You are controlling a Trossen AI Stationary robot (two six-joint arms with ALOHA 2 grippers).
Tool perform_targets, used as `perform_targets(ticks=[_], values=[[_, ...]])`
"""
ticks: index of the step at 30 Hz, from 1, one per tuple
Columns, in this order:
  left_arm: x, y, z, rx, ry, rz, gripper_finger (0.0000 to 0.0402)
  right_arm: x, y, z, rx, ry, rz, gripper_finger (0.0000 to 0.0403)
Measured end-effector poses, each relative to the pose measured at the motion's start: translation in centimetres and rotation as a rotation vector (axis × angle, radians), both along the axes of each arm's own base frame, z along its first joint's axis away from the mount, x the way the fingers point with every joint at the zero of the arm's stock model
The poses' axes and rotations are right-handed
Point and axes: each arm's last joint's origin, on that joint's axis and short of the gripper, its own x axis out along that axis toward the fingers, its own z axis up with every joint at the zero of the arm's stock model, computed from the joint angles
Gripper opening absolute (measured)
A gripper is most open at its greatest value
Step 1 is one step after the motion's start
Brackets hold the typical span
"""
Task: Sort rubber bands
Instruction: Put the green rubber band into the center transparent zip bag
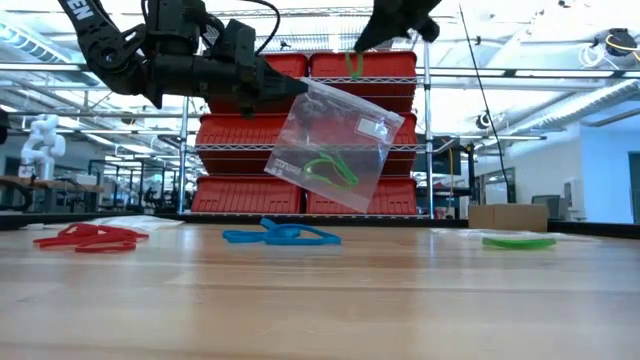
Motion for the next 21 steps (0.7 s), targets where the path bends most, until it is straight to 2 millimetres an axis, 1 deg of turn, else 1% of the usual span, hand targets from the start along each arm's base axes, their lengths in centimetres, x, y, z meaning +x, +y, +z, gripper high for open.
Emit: perform_targets(ticks=[5, 10, 17, 21], values=[[0.0, 0.0, 0.0, 0.0, 0.0, 0.0, 0.0, 1.0, -0.4, -1.0, 0.023, 0.026, 0.043, 0.0], [0.0, 0.0, 0.0, 0.0, 0.0, 0.0, 0.0, 1.6, -0.4, -1.8, 0.019, 0.055, 0.054, 0.0], [0.0, 0.0, 0.0, 0.0, 0.0, 0.0, 0.0, 1.4, -0.4, -2.1, 0.027, 0.088, 0.049, 0.0], [0.0, 0.0, 0.0, 0.0, -0.001, -0.008, 0.0, 1.5, -1.0, -2.6, 0.06, 0.109, 0.062, 0.0]])
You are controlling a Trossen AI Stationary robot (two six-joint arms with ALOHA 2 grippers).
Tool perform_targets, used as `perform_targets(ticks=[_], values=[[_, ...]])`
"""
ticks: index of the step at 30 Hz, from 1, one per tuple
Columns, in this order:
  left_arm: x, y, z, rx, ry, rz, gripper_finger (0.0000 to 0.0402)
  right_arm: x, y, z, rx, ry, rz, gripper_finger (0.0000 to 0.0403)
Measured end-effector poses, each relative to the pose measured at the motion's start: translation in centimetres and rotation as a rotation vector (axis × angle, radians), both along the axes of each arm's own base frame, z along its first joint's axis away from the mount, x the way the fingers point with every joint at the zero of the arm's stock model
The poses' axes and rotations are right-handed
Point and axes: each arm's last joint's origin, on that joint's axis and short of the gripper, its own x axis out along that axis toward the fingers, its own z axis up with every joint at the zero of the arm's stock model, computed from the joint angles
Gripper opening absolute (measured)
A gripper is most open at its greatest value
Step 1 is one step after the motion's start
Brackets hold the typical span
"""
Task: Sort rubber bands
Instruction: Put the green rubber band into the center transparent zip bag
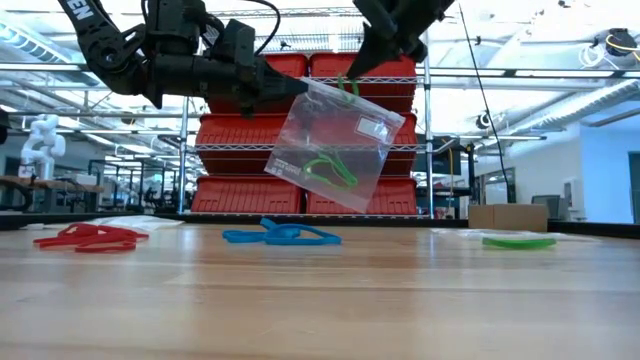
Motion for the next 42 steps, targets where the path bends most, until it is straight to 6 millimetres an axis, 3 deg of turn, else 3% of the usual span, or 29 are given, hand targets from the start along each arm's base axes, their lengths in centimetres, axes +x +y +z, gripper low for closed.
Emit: perform_targets(ticks=[6, 12, 21, 27, 34, 42], values=[[0.0, 0.0, 0.0, 0.0, -0.003, 0.0, 0.0, 0.7, -0.7, -1.4, 0.075, 0.044, 0.046, 0.0], [0.0, 0.0, 0.1, 0.001, -0.005, 0.0, 0.0, 0.7, -1.2, -1.5, 0.14, 0.032, 0.053, 0.001], [0.0, 0.0, 0.1, 0.0, -0.007, -0.007, 0.0, 0.6, -1.0, -1.4, 0.163, 0.042, 0.076, 0.012], [0.0, 0.0, 0.1, 0.0, -0.007, -0.007, 0.0, 0.6, -0.6, 0.5, 0.182, 0.061, 0.099, 0.018], [0.0, 0.0, 0.0, -0.001, -0.001, -0.007, 0.0, -0.6, 1.2, 2.4, 0.212, 0.201, 0.12, 0.0196], [0.0, 0.0, 0.0, 0.0, 0.003, -0.007, 0.0, -3.6, 4.9, -0.7, 0.374, 0.538, 0.141, 0.0197]])
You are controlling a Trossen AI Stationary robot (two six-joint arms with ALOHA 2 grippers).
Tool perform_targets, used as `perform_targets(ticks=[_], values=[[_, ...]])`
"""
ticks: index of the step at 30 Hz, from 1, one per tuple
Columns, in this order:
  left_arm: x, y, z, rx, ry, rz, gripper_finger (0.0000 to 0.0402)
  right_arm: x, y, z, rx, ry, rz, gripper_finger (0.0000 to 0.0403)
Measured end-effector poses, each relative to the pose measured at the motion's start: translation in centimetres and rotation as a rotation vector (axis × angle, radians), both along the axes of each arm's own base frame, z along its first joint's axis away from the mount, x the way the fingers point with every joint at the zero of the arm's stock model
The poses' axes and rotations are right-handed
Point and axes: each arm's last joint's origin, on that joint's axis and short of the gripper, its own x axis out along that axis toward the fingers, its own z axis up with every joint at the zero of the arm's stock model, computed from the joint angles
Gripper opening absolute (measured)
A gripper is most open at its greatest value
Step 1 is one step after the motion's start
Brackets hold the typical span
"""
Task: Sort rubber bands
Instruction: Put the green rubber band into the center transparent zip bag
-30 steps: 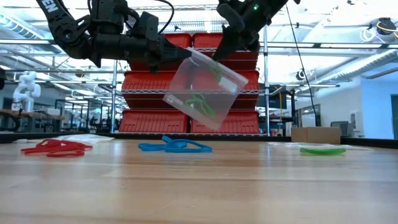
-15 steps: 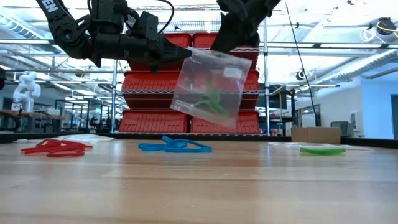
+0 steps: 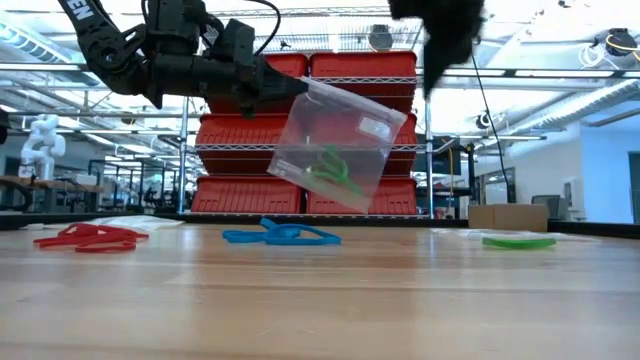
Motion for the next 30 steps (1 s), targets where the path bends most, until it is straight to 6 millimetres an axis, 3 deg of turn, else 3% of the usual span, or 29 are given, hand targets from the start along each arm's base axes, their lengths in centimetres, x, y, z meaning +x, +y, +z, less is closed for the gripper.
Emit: perform_targets(ticks=[7, 11, 16, 30], values=[[0.0, 0.0, 0.0, -0.001, 0.002, 0.0, 0.0, -2.0, 2.9, -6.0, 0.108, 0.171, 0.083, 0.0197], [0.0, 0.0, 0.0, 0.0, 0.002, 0.0, 0.0, -2.7, 3.0, -9.6, 0.146, 0.161, 0.086, 0.0197], [0.0, 0.0, 0.0, 0.0, 0.003, 0.0, 0.0, -3.8, 2.8, -12.6, 0.161, 0.163, 0.093, 0.0197], [0.0, 0.0, -0.1, -0.001, 0.013, 0.0, 0.0, -3.8, 2.6, -14.8, 0.093, 0.149, 0.067, 0.0197]])
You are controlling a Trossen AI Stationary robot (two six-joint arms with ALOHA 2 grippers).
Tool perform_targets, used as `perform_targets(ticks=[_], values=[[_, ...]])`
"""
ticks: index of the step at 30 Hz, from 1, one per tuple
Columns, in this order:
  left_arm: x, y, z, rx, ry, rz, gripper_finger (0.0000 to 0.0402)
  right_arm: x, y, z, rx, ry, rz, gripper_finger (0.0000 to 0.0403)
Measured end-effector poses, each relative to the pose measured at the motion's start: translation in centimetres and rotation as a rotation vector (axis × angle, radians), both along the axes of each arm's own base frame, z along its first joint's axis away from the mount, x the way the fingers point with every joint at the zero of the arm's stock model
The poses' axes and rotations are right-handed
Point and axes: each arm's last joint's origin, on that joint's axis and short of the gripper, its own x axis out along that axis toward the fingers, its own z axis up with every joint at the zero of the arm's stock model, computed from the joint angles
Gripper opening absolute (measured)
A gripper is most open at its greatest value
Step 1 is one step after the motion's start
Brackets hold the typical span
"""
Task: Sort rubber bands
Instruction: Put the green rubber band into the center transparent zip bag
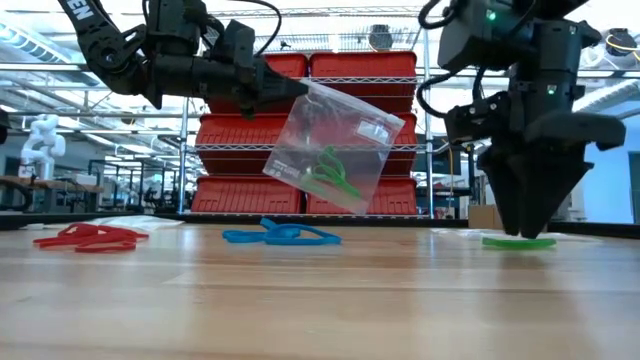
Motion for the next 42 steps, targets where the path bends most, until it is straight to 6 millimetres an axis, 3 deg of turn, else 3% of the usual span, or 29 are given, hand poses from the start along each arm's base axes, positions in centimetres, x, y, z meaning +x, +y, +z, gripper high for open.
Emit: perform_targets(ticks=[9, 12, 15, 17, 24, 32, 37, 42], values=[[0.0, 0.0, 0.0, 0.0, 0.004, 0.0, 0.0, 0.9, 0.2, -1.6, 0.003, 0.057, 0.006, 0.0179], [0.0, 0.0, 0.0, 0.0, 0.004, 0.0, 0.0, 1.2, 0.3, -1.3, 0.004, 0.055, 0.007, 0.0123], [0.0, 0.0, 0.0, 0.0, 0.004, 0.0, 0.0, 1.8, 0.5, -0.7, 0.02, 0.032, 0.016, 0.0039], [0.0, 0.0, 0.0, 0.0, 0.004, 0.0, 0.0, 2.4, 0.7, -0.1, 0.032, -0.002, 0.035, 0.0012], [0.0, 0.0, 0.0, 0.0, 0.004, 0.001, 0.0, 5.4, 0.0, 3.6, 0.028, -0.183, 0.068, 0.0002], [0.0, 0.0, 0.0, 0.0, 0.004, 0.001, 0.0, 9.8, -3.4, 11.9, -0.181, -0.486, 0.103, 0.0001], [0.0, 0.0, -0.1, -0.002, 0.008, 0.001, 0.0, 10.7, -5.9, 16.3, -0.389, -0.568, 0.094, 0.0], [0.0, 0.0, -0.1, 0.003, 0.016, 0.001, 0.0, 10.6, -7.5, 17.7, -0.496, -0.542, 0.106, 0.0]])
